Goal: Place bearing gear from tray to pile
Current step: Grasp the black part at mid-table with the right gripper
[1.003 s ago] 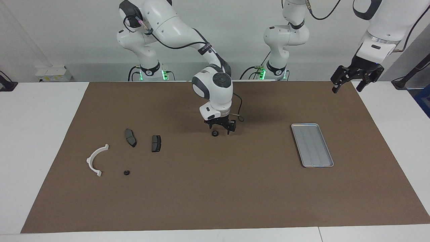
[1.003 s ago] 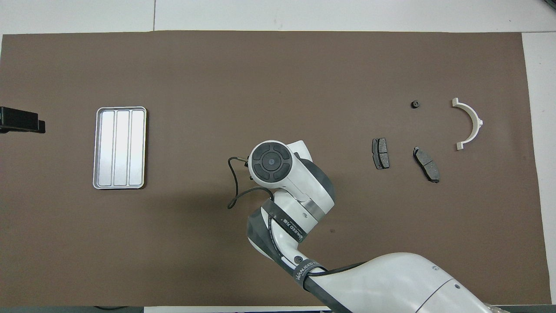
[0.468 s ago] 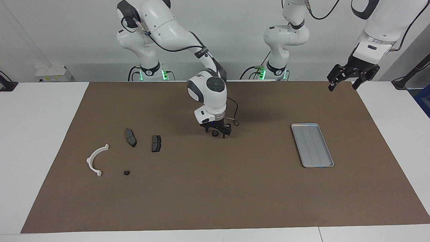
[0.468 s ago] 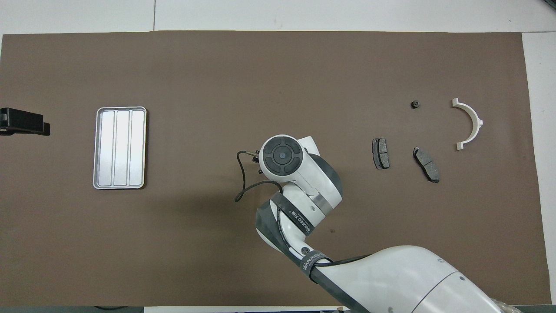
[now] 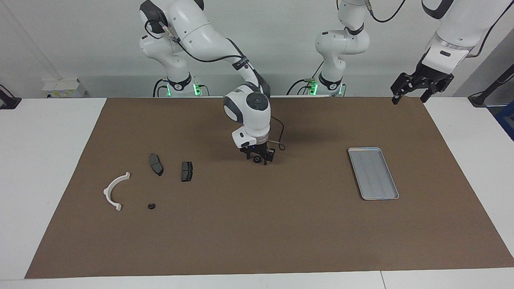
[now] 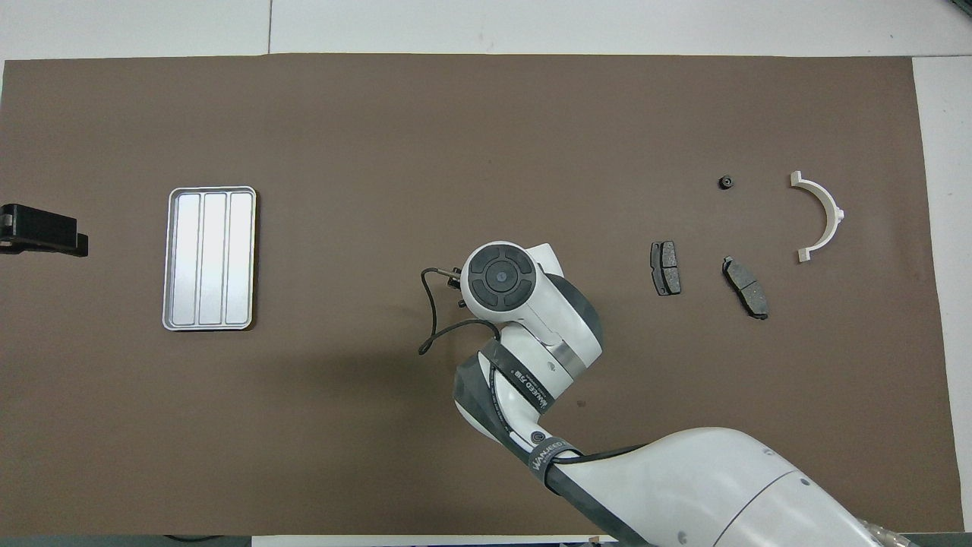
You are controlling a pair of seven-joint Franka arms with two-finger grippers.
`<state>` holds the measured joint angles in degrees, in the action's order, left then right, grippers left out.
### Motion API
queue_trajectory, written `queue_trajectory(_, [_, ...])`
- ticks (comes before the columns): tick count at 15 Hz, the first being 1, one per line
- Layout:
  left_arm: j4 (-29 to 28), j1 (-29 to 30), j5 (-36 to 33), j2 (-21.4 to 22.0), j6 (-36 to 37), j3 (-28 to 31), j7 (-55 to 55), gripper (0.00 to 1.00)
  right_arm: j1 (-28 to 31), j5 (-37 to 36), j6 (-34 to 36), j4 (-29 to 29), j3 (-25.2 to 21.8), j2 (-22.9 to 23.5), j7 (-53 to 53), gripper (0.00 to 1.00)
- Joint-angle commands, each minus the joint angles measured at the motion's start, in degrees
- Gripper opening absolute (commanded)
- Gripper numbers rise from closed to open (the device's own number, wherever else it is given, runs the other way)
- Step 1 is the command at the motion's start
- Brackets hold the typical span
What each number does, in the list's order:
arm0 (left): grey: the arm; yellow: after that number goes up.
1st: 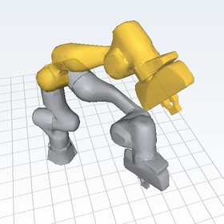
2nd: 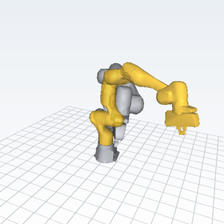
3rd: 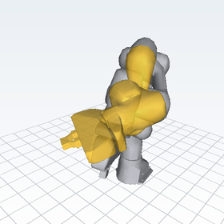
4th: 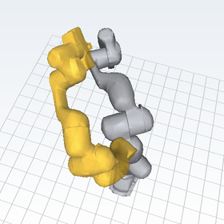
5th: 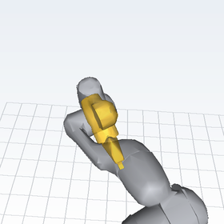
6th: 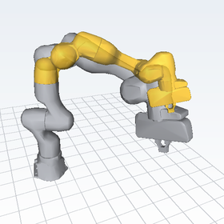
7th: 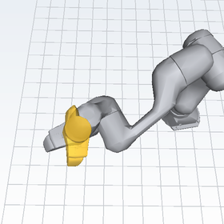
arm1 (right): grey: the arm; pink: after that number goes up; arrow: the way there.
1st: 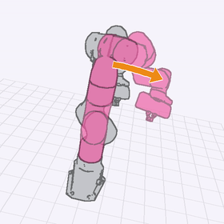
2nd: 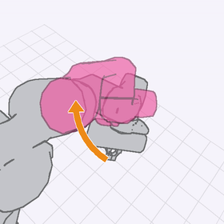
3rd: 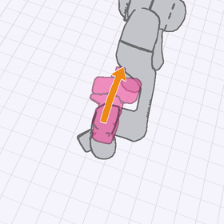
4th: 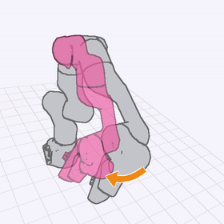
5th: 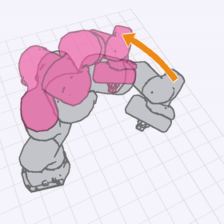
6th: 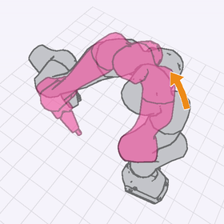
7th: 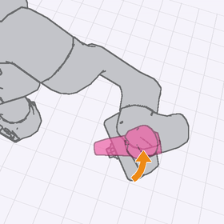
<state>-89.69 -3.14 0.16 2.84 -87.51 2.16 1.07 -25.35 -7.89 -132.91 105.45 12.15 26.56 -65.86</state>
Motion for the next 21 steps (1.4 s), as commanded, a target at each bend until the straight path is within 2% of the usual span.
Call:
queue_trajectory(1, [1.8, 0.7, 0.5, -0.5, 1.5, 0.0, -0.3, 1.00, 0.8, -0.4, -1.3, 1.7, 0.6, -0.9, 0.8, 0.26])
queue_trajectory(3, [1.5, 0.8, 0.3, -0.2, 1.6, 0.1, -0.4, 1.00, 0.8, -0.5, -1.3, 1.7, 0.6, -0.9, 0.9, 0.02])
queue_trajectory(4, [1.3, 0.9, 0.3, 0.0, 1.6, 0.1, -0.4, 1.00, 0.8, -0.4, -1.3, 1.7, 0.6, -0.9, 0.9, 0.00])
queue_trajectory(8, [1.1, 0.3, 0.3, 0.1, 1.3, 0.0, -0.3, 1.00, 1.1, -0.5, 0.7, 0.0, 0.4, -0.8, 1.3, 0.00])
queue_trajectory(10, [1.2, 0.1, 0.3, 0.1, 1.1, 0.0, -0.3, 1.00, 2.1, -0.5, 7.5, -4.8, 0.1, -1.3, 5.0, 0.00])
queue_trajectory(12, [1.2, 0.0, 0.3, 0.1, 0.9, -0.4, -0.4, 1.00, 6.4, 0.1, 17.1, -11.8, 0.3, -1.8, 13.3, 0.00])
queue_trajectory(14, [1.4, -0.2, 0.4, 0.0, 0.7, -0.7, -0.4, 1.00, 11.5, 0.4, 21.4, -15.2, 0.3, -2.4, 25.0, 0.00])
queue_trajectory(16, [1.3, -0.3, 0.5, 0.1, 0.6, -1.4, -0.4, 1.00, 16.3, 0.5, 19.9, -14.6, 0.2, -2.6, 35.5, 0.00])
queue_trajectory(18, [1.0, -0.2, 0.5, 0.2, 0.7, -1.6, -0.4, 1.00, 21.8, 0.5, 14.0, -11.3, 0.3, -2.6, 45.0, 0.00])
queue_trajectory(21, [-0.6, -0.1, 0.5, 1.0, 1.0, -1.5, 0.2, 1.00, 25.7, 0.5, 7.4, -7.4, 0.2, -2.0, 51.5, 0.00])
